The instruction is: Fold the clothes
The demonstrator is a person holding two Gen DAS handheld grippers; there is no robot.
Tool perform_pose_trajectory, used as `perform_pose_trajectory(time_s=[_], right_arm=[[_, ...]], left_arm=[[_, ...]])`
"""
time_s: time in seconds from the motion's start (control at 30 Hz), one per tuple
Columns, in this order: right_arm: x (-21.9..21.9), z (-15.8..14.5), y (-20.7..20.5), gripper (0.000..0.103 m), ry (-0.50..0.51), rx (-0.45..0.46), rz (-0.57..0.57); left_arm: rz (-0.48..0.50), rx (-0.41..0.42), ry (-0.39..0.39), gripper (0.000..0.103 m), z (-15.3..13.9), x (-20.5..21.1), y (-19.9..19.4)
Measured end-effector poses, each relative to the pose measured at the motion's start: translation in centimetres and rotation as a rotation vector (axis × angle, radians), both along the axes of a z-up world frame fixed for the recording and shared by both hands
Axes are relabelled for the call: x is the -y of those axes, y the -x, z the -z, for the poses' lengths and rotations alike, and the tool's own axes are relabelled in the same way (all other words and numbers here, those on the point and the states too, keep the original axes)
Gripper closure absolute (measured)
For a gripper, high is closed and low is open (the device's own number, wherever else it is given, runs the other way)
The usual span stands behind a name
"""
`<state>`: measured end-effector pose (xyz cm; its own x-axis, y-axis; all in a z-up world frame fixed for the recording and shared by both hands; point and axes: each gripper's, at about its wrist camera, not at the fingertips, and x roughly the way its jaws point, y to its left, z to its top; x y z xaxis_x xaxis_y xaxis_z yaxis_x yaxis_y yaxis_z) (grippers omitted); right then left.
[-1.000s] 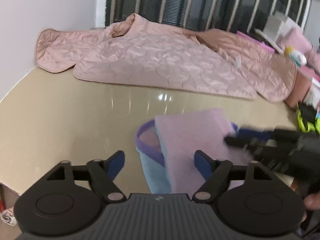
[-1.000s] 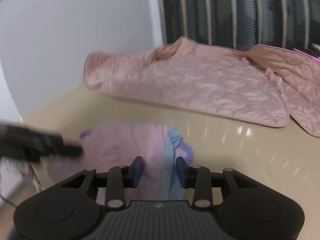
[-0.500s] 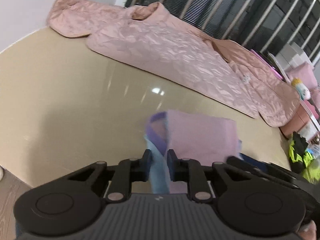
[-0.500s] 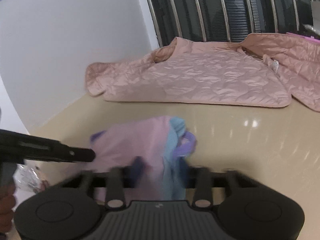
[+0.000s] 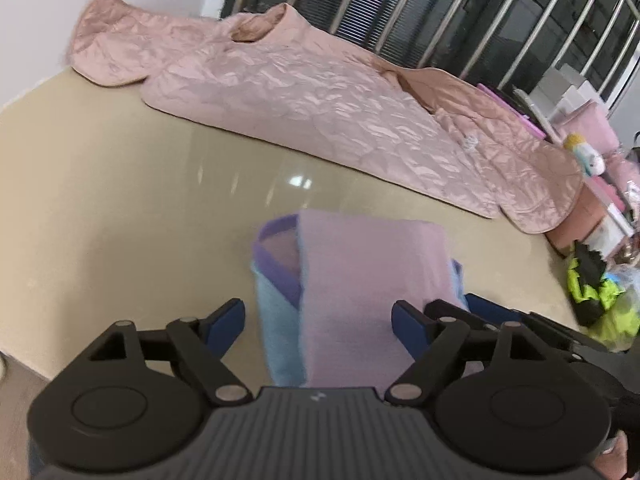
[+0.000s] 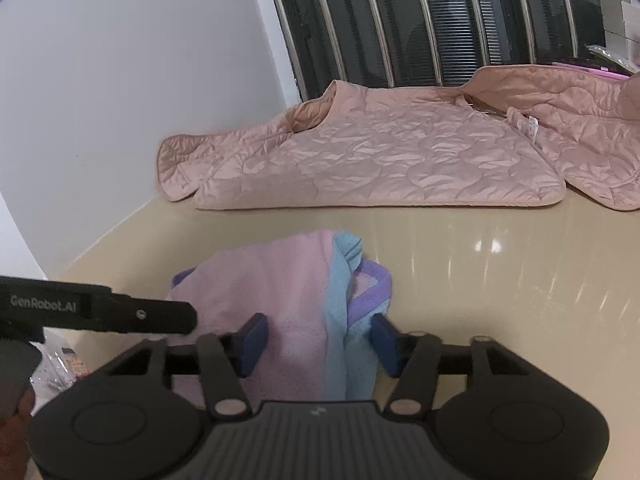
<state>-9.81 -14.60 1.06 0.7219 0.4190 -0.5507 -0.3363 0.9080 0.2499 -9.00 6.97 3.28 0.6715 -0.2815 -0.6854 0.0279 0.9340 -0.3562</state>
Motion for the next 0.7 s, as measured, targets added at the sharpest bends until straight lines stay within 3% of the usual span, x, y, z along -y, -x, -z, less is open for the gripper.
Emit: perform_pose_trajectory(time_s=[0.17, 0.23, 0.27, 0.3, 0.33, 0.43, 0.6, 0.7], right_arm=[[0.8, 0.1, -0.6, 0.049, -0.014, -0.007, 0.029], [0.7, 0.3, -0.8, 0.051, -0.009, -0.01, 0.018], [0.4, 0.4, -0.7, 0.06, 0.0, -0.01, 0.006], [0.2, 0.4, -0.6, 0.081, 0.009, -0.009, -0.005], [-0.1, 0.5, -0.4, 0.091, 0.017, -0.009, -0.016], [-0.7, 0.1, 0.2, 0.095, 0.039, 0.014, -0.022], [-1.7, -1.9, 1.8, 0.096, 0.093, 0.109, -0.024], [-2.0, -3.2, 2.2, 0.096, 0.123, 0.156, -0.026]], left_arm=[[0.008, 0.002, 0.006, 0.042, 0.1, 0.4, -0.1], [0.001, -0.012, 0.038, 0.07, 0.3, 0.3, -0.3], [-0.002, -0.022, 0.056, 0.077, 0.5, 0.2, -0.4], [-0.006, -0.025, 0.074, 0.081, 0.6, 0.2, -0.4], [-0.01, -0.025, 0.088, 0.087, 0.7, 0.1, -0.4], [0.0, 0.013, 0.053, 0.091, 0.0, 0.7, 0.2], [0.038, 0.106, -0.055, 0.092, -2.3, 2.2, 1.2], [0.049, 0.122, -0.075, 0.092, -2.8, 2.7, 1.2]])
